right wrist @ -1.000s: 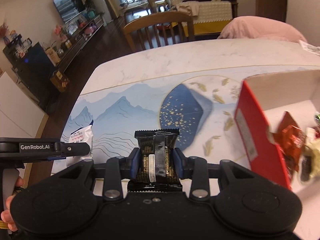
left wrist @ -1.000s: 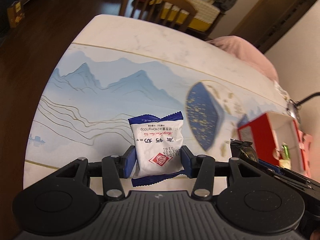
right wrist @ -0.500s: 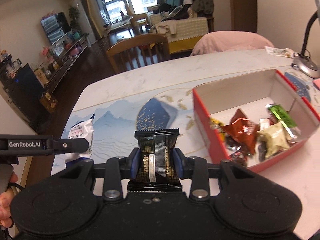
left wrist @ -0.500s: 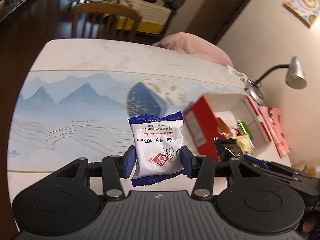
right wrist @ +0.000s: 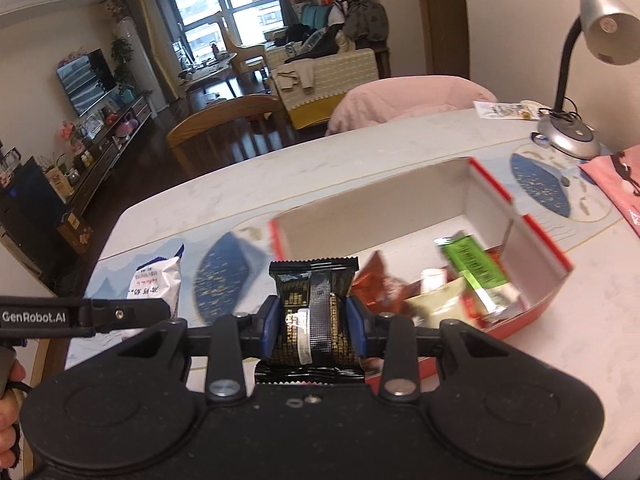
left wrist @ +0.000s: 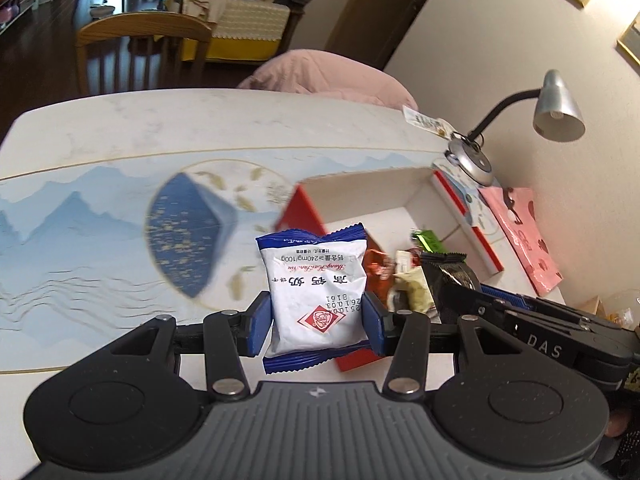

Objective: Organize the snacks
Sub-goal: 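Carry the white biscuit packet and black packet over into the red box, then open both grippers to release the packets inside the box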

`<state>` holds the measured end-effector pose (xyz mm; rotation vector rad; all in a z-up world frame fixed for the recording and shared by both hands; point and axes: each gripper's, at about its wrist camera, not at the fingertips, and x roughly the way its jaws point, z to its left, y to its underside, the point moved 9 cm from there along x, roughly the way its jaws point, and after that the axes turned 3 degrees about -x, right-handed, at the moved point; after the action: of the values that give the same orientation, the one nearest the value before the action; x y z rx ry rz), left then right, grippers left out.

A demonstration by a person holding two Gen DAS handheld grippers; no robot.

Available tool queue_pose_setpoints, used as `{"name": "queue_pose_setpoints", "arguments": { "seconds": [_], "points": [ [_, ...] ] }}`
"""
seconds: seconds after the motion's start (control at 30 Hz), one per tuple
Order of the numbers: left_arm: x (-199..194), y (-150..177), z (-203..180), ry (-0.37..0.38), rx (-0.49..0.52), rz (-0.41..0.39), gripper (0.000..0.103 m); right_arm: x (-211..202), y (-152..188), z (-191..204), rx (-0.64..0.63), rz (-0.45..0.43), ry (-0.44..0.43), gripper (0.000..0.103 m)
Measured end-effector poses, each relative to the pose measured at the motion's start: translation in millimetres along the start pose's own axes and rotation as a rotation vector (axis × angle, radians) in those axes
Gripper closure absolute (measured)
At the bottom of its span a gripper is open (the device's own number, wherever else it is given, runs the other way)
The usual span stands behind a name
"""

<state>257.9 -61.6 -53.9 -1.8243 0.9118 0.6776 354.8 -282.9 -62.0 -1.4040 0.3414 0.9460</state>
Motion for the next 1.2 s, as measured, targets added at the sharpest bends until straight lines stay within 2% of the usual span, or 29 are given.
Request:
{"name": "queue_pose_setpoints", "arguments": {
  "seconds": [0.33, 0.63, 1.2],
  "points": [
    [54.0, -5.9, -65.6, -0.005, 0.015, 0.056, 0.056, 17.2, -13.7, -80.3, 0.008, 0.020, 0.012, 0.068],
    [105.2, -5.7, -94.9, -0.055, 0.039, 0.141, 0.056, 49.9, -13.6, -128.0, -0.002, 0.075, 0.046, 0.068],
    [174.6, 9.1, -104.4, -0.147, 0.106, 0.230, 0.056, 85.3, 6.1, -154.8, 0.001, 0.152, 0.029, 0.068]
  ]
}}
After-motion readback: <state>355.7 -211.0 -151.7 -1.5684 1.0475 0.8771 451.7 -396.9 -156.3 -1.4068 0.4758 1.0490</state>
